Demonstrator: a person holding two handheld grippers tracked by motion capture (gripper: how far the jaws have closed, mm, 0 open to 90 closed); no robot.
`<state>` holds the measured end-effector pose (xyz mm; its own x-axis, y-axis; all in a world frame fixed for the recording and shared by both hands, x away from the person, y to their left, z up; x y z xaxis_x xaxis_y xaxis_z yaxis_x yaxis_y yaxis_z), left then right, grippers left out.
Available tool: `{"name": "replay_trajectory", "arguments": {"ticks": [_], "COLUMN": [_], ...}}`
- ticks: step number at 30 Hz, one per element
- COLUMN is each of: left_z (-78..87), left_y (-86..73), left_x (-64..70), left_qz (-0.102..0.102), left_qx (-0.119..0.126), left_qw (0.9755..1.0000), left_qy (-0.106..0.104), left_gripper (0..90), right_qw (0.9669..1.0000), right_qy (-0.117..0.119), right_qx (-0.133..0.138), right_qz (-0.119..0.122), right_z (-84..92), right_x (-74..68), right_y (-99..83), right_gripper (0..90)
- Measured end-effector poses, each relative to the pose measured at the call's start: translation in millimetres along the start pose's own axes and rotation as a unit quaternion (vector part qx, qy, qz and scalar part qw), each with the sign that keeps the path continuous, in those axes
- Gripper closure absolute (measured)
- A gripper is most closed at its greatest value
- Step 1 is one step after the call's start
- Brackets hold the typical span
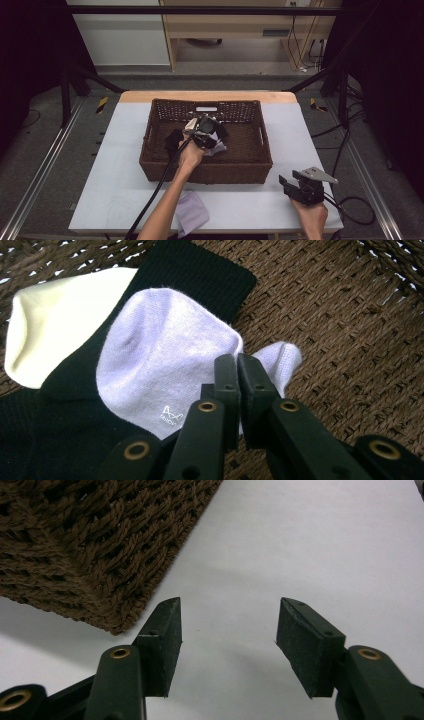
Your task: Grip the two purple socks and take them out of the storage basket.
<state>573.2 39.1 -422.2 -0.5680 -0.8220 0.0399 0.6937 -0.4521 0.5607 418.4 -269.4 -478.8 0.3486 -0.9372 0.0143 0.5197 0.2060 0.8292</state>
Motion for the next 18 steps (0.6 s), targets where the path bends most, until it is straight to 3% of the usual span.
{"name": "replay_trajectory", "arguments": {"ticks": [4, 8, 9, 10, 12, 17, 18], "left_z": [4.5, 14.6, 17.8, 25.6, 29.3, 42.7, 48.9], "left_y": [-0.1, 0.7, 0.7, 0.7, 0.8, 1.8, 2.3], "left_x": [-0.4, -2.3, -3.0, -4.0, -4.8, -6.2, -7.3], "left_qz": [0.002, 0.009, 0.009, 0.011, 0.010, 0.021, 0.024], "left_qx": [0.019, 0.063, 0.079, 0.111, 0.121, 0.175, 0.193], "left_qw": [0.9998, 0.9979, 0.9967, 0.9937, 0.9924, 0.9842, 0.9808], "left_qy": [0.009, 0.010, 0.011, 0.016, 0.014, 0.014, 0.015], "left_gripper": [87.5, 87.7, 87.7, 87.7, 87.7, 87.9, 88.0], "right_qw": [1.0000, 1.0000, 1.0000, 1.0000, 1.0000, 1.0000, 1.0000], "right_qy": [0.000, 0.002, 0.002, 0.001, 0.000, 0.001, -0.001], "right_qx": [0.001, 0.003, 0.003, 0.001, 0.000, -0.001, 0.000], "right_qz": [0.000, 0.000, 0.000, 0.000, 0.001, -0.002, 0.002], "right_z": [0.7, 1.4, 1.3, 0.7, 0.4, 0.4, 0.1], "right_x": [0.1, 0.4, 0.3, 0.2, 0.2, -0.1, 0.4], "right_y": [0.1, 0.3, 0.3, 0.2, 0.2, 0.4, 0.2], "right_gripper": [43.8, 43.8, 43.8, 43.9, 44.1, 44.3, 44.3]}}
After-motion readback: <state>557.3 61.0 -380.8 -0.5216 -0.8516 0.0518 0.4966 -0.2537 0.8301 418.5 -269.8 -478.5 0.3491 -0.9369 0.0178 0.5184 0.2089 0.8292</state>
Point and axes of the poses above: each handheld gripper's, and its own axes: z roughly backward along the jaws, y roughly out of its top, x roughly to its right, the point moved 1 cm from there along -z, roughly forward along the jaws, and after that the axes turned 4 degrees about z, right-handed, at the moved point
